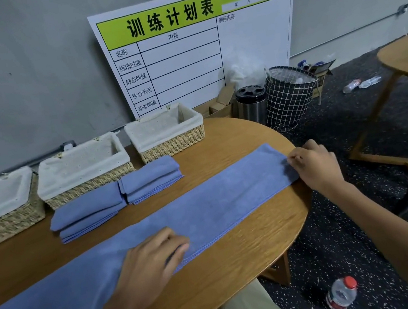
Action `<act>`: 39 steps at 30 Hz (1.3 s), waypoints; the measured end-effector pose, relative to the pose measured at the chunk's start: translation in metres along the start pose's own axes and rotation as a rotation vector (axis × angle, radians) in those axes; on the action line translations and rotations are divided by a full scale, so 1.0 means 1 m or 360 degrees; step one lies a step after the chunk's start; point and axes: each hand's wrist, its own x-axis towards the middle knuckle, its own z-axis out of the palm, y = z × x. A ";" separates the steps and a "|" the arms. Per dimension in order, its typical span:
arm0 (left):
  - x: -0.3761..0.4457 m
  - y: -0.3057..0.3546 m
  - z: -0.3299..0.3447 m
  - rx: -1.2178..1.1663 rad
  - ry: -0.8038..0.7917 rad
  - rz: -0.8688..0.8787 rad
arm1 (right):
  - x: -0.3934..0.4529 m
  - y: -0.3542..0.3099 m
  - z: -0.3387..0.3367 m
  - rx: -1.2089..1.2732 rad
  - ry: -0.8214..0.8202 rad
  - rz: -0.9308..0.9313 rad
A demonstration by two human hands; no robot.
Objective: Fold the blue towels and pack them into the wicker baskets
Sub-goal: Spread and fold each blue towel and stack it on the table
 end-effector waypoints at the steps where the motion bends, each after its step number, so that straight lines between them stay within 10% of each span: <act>1: 0.001 -0.002 -0.001 0.0009 0.0035 -0.0094 | -0.001 -0.006 0.002 -0.0085 0.0091 -0.0057; 8: -0.017 -0.009 0.010 0.0172 -0.0501 -0.0767 | 0.000 -0.042 0.031 -0.0094 -0.0557 -0.0431; 16: -0.060 -0.012 -0.009 0.0251 -0.0499 -0.1042 | -0.001 -0.043 0.031 -0.0275 -0.0770 -0.0348; 28: -0.111 -0.036 -0.053 -0.0119 -0.0077 -0.1005 | -0.006 -0.078 0.037 -0.0277 -0.0647 -0.0421; 39: -0.203 -0.095 -0.112 -0.0100 0.0011 -0.0724 | -0.127 -0.274 0.063 0.0729 -0.0753 -0.1547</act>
